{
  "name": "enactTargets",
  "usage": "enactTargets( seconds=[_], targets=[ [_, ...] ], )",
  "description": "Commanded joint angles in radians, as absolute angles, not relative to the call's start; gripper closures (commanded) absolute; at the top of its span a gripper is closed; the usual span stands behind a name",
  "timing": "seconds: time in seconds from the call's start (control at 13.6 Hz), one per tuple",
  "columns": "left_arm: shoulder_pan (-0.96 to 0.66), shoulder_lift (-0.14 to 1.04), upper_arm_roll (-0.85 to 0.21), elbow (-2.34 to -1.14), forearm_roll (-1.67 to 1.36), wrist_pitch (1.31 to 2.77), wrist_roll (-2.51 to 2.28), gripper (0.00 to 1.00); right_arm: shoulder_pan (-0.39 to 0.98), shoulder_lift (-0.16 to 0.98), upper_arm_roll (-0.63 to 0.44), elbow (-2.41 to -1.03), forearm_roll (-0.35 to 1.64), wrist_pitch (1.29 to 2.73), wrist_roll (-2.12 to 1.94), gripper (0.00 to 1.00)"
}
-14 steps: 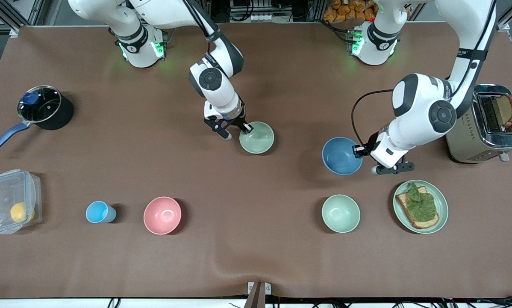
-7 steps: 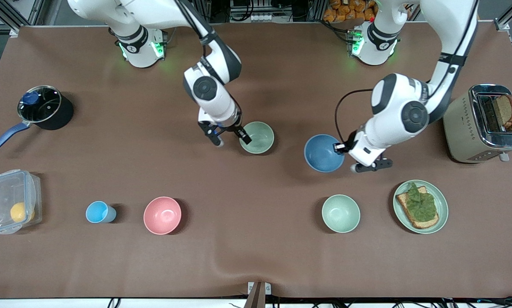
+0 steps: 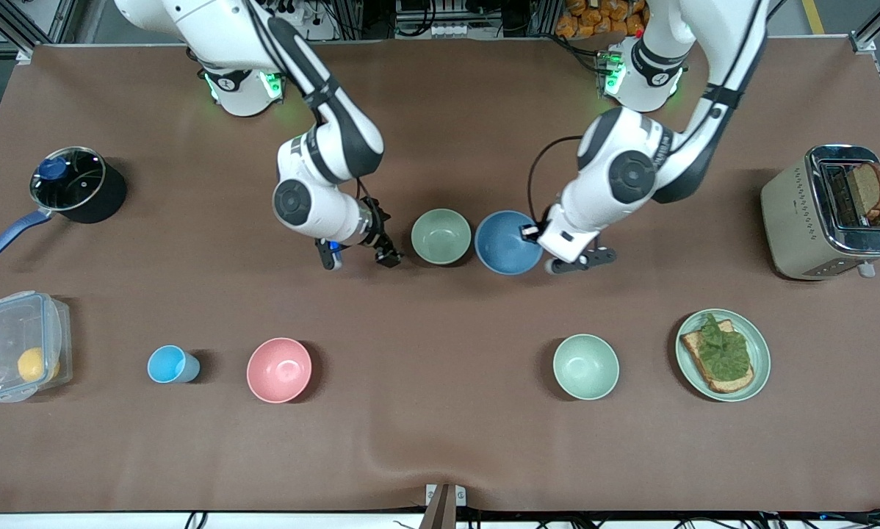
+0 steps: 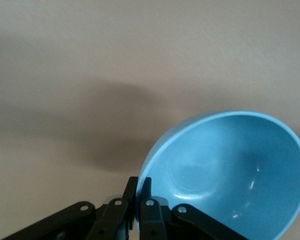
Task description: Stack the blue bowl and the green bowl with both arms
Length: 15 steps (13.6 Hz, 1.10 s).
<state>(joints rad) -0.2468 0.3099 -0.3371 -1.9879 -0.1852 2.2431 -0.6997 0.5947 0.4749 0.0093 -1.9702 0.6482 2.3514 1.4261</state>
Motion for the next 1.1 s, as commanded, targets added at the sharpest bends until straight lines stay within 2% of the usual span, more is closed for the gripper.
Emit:
enactTargets(
  seconds=[0.0, 0.29, 1.03],
  targets=[
    [-0.332, 0.37, -0.33, -1.928, -0.206, 2.241, -0.806, 1.0, 0.581, 0.535, 0.021, -1.964, 0.779, 2.362, 1.42, 0.0],
    [-0.368, 0.434, -0.33, -1.876, -0.198, 2.243, -0.836, 1.0, 0.58, 0.62, 0.021, -1.907, 0.917, 2.367, 1.413, 0.0],
    [-0.437, 0.548, -0.327, -1.778, -0.195, 2.243, -0.89, 1.0, 0.58, 0.624, 0.021, -1.898, 0.996, 2.368, 1.41, 0.0]
  ],
)
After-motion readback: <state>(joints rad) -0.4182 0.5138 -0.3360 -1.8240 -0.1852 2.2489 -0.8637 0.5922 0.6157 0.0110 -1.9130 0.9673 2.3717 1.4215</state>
